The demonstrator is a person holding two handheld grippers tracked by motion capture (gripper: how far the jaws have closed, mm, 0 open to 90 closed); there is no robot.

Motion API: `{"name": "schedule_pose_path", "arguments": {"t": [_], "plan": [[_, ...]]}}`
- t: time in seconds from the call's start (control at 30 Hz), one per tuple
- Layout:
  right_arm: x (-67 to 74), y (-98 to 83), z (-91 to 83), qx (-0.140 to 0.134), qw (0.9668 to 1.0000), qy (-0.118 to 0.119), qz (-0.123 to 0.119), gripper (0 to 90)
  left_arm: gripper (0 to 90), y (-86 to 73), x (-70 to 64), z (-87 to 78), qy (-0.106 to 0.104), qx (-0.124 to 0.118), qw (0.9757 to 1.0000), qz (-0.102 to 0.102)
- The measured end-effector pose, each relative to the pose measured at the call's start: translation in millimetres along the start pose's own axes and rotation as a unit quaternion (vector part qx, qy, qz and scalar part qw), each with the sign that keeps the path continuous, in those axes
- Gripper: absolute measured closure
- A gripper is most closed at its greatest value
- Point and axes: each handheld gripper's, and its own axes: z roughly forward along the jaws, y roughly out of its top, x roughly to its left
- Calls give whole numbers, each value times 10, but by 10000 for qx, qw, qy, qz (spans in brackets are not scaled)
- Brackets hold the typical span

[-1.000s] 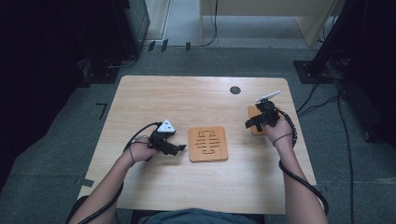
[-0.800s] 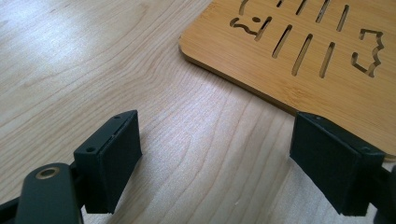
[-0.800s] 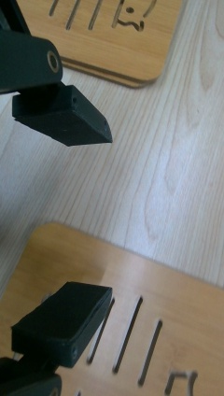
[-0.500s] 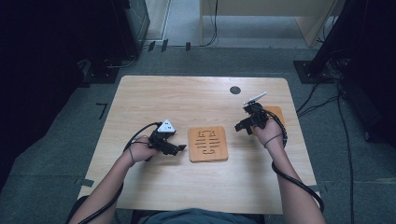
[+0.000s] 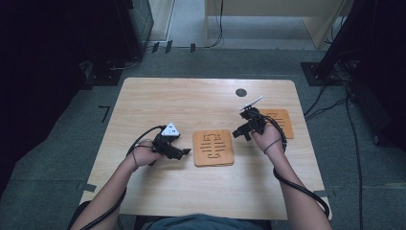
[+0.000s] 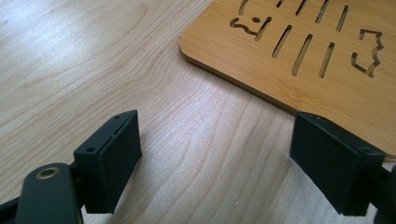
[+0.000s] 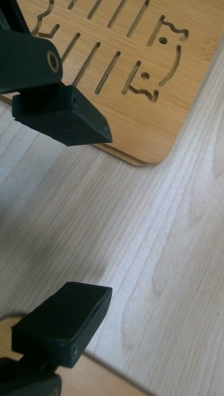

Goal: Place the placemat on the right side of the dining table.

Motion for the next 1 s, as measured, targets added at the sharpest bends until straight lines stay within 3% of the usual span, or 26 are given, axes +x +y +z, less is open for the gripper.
{"name": "schedule_pose_path", "arguments": {"t": [0.5, 1.0], "plan": [[182, 6, 108, 130, 9995, 72, -294, 218, 155, -1, 1, -1, 0, -1, 10000, 7], [236, -4, 181, 166, 9988, 148, -426, 170, 155, -4, 0, -1, 9, 1, 10000, 38]]}}
